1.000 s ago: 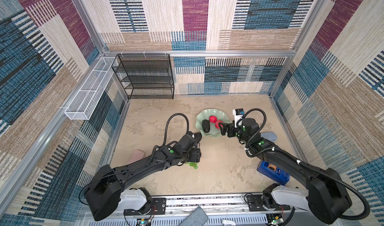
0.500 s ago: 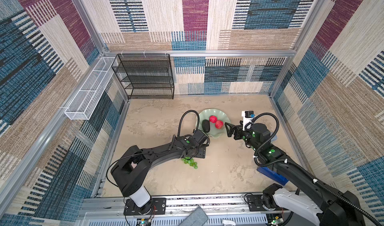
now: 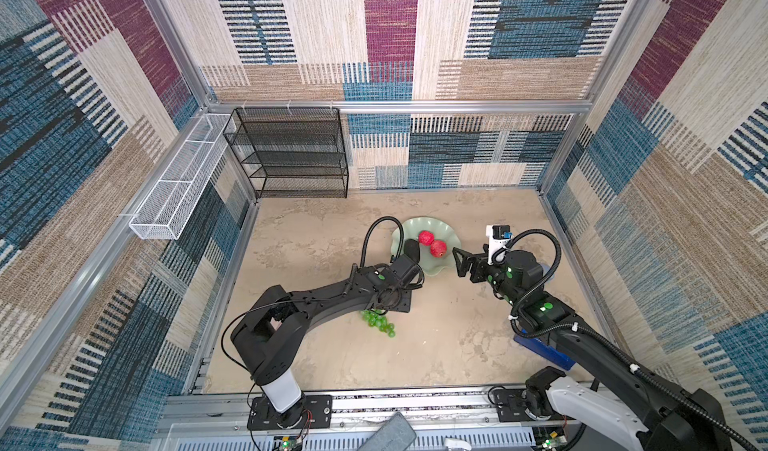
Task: Place and organize the fake fruits in the fruit bowl
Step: 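Lift the apple with the left gripper and place it in the bowl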
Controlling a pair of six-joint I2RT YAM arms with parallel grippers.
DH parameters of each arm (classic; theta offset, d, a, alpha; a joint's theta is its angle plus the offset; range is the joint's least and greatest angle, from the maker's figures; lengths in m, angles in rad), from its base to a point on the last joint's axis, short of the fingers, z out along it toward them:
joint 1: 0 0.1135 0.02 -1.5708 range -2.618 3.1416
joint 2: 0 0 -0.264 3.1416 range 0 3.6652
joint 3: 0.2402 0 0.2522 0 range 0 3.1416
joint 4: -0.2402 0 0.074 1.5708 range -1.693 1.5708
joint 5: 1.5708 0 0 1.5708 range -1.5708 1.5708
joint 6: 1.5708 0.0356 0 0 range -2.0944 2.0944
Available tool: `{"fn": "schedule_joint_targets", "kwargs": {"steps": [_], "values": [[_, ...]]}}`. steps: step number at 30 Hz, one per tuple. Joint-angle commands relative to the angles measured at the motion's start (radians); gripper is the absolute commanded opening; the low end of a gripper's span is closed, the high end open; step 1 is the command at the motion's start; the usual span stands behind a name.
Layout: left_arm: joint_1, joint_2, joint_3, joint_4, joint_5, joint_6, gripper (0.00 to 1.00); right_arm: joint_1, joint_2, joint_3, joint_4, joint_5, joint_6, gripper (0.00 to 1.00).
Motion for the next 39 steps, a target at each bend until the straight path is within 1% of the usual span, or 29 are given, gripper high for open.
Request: {"fn": "schedule_joint_targets", "kwargs": {"steps": [1,3,5,10,13,16,21,23,26,28,30,33,35,36,39], "values": [[-0.002,-0.018,0.058,0.033,0.031,0.074,0.5,0.0,-0.034,-0.013,0.021,0.007,0.01,1.0],[-0.002,0.005,0.127,0.037,0.026,0.122,0.5,0.0,-0.074,-0.041,0.035,-0.007,0.021,1.0],[0.0,0.054,0.231,0.022,0.014,0.18,0.51,0.0,-0.114,-0.069,0.032,-0.013,0.03,1.0],[0.013,0.243,0.509,-0.046,-0.017,0.302,0.51,0.0,-0.193,-0.092,-0.046,-0.001,0.038,1.0],[0.04,0.365,0.655,-0.088,0.001,0.324,0.51,0.0,-0.238,-0.105,-0.082,0.005,0.048,1.0],[0.064,0.453,0.736,-0.101,0.03,0.319,0.51,0.0,-0.261,-0.11,-0.107,0.013,0.052,1.0],[0.087,0.531,0.779,-0.105,0.047,0.304,0.51,0.0,-0.256,-0.113,-0.101,0.013,0.056,1.0],[0.089,0.549,0.785,-0.106,0.051,0.301,0.53,0.0,-0.245,-0.11,-0.091,0.012,0.054,1.0],[0.089,0.572,0.79,-0.109,0.07,0.293,0.58,0.0,-0.224,-0.102,-0.084,0.011,0.05,1.0],[0.089,0.577,0.789,-0.109,0.083,0.282,0.64,-0.001,-0.218,-0.092,-0.085,0.012,0.05,1.0],[0.089,0.572,0.786,-0.109,0.088,0.271,0.68,0.0,-0.222,-0.081,-0.09,0.011,0.049,1.0],[0.089,0.541,0.777,-0.105,0.073,0.262,0.69,0.0,-0.23,-0.063,-0.105,0.017,0.043,1.0],[0.09,0.491,0.748,-0.076,0.052,0.257,0.68,0.0,-0.227,-0.046,-0.121,0.02,0.037,1.0],[0.092,0.456,0.717,-0.047,0.039,0.259,0.68,0.0,-0.219,-0.032,-0.132,0.018,0.032,1.0],[0.11,0.303,0.578,0.08,-0.001,0.287,0.68,0.001,-0.158,0.027,-0.181,-0.048,0.018,0.99]]}}
